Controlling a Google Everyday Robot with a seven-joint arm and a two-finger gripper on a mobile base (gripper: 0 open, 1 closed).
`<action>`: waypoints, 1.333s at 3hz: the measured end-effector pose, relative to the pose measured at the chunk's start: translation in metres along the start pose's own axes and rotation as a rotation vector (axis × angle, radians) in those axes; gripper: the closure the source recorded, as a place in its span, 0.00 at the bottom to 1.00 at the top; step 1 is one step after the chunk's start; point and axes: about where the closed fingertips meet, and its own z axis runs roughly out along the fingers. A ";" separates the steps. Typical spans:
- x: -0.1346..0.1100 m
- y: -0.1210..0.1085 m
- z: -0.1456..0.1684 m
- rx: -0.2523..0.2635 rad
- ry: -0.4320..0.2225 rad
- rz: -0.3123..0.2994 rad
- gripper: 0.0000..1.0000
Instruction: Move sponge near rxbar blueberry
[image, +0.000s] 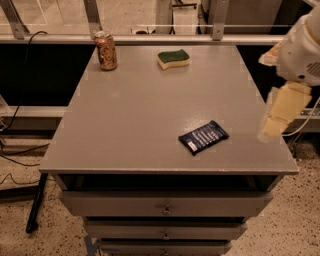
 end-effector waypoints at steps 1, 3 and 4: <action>-0.030 -0.049 0.039 0.032 -0.101 0.008 0.00; -0.097 -0.155 0.102 0.106 -0.334 0.125 0.00; -0.134 -0.210 0.138 0.130 -0.448 0.274 0.00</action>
Offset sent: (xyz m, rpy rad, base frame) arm 0.2347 0.0724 -0.0367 0.3449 -0.2192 -0.0308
